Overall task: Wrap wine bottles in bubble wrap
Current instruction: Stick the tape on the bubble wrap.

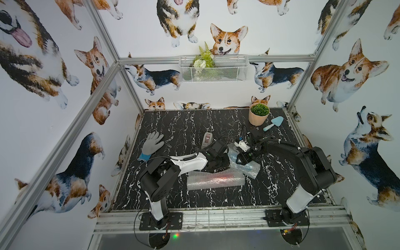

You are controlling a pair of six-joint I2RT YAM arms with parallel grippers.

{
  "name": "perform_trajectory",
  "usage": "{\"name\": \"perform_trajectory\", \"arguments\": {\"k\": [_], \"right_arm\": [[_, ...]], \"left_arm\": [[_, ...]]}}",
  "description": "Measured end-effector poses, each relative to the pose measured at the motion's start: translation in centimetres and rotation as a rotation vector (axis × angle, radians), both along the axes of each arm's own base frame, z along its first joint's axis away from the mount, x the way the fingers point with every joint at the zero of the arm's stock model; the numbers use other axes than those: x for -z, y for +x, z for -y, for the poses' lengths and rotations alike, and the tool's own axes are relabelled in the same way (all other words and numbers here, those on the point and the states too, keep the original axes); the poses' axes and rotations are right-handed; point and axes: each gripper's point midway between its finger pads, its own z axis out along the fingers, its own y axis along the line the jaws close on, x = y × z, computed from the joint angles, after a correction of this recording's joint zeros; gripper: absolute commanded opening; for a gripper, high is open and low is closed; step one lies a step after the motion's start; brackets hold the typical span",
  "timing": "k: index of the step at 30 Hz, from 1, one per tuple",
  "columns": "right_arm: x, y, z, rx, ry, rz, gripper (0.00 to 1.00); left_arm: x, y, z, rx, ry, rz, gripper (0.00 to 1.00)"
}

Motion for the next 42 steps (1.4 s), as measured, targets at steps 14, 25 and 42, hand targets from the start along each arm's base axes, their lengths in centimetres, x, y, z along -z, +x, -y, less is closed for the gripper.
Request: {"name": "perform_trajectory", "arguments": {"k": [14,25,42], "right_arm": [[-0.1,0.0,-0.1,0.016,0.014,-0.019,0.68],[0.1,-0.1,-0.2,0.016,0.019,-0.035,0.69],[0.2,0.1,0.1,0.03,0.04,-0.061,0.68]], "left_arm": [[-6.3,1.4,1.4,0.041,-0.119,0.071,0.3],[-1.7,-0.2,4.0,0.08,-0.186,-0.059,0.19],[1.8,0.2,2.5,0.116,-0.119,-0.064,0.19]]}}
